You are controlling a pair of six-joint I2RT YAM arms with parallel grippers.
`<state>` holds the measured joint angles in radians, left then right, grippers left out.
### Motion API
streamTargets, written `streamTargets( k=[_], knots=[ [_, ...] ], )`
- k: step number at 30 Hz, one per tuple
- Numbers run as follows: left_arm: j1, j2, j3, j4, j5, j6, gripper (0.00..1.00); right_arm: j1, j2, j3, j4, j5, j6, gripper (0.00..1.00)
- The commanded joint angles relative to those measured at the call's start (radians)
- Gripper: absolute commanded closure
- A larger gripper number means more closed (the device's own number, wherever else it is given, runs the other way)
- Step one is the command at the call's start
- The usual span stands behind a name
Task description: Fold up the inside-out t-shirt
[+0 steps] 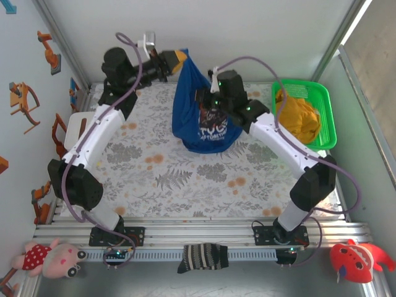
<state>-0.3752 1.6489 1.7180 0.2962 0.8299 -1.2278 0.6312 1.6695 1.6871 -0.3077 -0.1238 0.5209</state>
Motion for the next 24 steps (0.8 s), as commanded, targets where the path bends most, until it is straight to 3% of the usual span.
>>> streamTargets(
  k=[1, 5, 8, 14, 19, 24],
  knots=[
    [0.041, 0.005, 0.236, 0.021, -0.002, 0.007, 1.0, -0.005, -0.01, 0.21, -0.04, -0.076, -0.059, 1.0],
    [0.078, 0.068, 0.405, 0.0, 0.0, -0.023, 1.0, -0.006, -0.021, 0.298, -0.024, -0.106, -0.045, 1.0],
    [0.085, 0.08, 0.396, 0.001, 0.007, -0.038, 1.0, -0.007, -0.078, 0.169, 0.043, -0.104, -0.017, 1.0],
    [0.086, 0.013, 0.058, 0.029, 0.035, -0.007, 1.0, -0.022, -0.244, -0.343, 0.293, -0.076, 0.112, 1.0],
    [0.095, 0.031, -0.216, -0.075, 0.046, 0.143, 1.0, -0.024, -0.277, -0.726, 0.534, -0.093, 0.25, 1.0],
    [0.138, 0.076, -0.395, -0.145, 0.0, 0.26, 0.76, -0.023, -0.245, -0.876, 0.652, -0.095, 0.325, 1.0]
  ],
)
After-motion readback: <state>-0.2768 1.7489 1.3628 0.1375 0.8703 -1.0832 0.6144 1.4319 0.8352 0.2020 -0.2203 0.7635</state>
